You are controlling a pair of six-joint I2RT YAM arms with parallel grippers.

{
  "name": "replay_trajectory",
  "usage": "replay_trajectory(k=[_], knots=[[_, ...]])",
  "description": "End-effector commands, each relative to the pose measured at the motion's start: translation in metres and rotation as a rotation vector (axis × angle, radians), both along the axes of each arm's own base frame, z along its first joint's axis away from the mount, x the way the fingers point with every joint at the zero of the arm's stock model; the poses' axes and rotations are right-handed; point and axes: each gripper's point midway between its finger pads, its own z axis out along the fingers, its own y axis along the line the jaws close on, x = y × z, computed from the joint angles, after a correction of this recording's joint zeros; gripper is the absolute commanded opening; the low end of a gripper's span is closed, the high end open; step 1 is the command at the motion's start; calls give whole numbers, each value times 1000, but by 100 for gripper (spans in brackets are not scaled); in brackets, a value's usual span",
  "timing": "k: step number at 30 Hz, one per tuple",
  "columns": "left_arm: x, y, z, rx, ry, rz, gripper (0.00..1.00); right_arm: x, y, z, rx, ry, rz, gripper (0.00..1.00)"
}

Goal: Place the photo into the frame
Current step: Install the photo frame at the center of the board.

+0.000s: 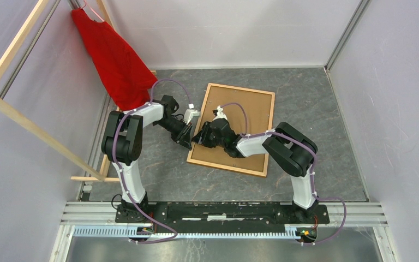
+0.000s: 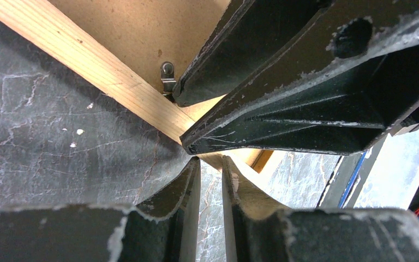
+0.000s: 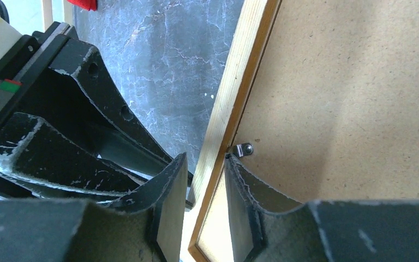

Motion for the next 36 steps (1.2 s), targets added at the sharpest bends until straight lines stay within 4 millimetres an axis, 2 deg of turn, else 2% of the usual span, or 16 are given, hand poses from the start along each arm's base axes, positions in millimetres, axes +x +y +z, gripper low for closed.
replay_trajectory(k=[1, 4, 7, 11, 14, 16, 22, 26, 30, 36], knots=[[7, 1, -7, 11, -58, -9, 26, 13, 2, 4, -20, -39, -33, 37], [7, 1, -6, 11, -58, -5, 26, 15, 3, 14, -6, -58, -21, 38], [13, 1, 3, 3, -73, -6, 29, 22, -4, 39, 13, -109, -22, 45], [35, 5, 27, -46, -93, 42, 42, 44, -37, 71, 20, -182, -69, 58], [61, 3, 40, -74, -117, 86, 52, 72, -68, 83, 11, -212, -125, 61], [83, -3, 43, -85, -122, 135, 55, 91, -81, 86, 0, -226, -153, 62], [130, -23, 41, -153, -77, 213, 55, 135, -91, 67, -35, -202, -137, 63], [146, -30, 35, -173, -56, 227, 52, 155, -85, 49, -35, -175, -121, 62], [152, -32, 26, -174, -41, 229, 46, 166, -76, 39, -10, -163, -109, 62], [148, -34, 15, -179, -15, 221, 37, 177, -65, 29, 21, -149, -101, 59]])
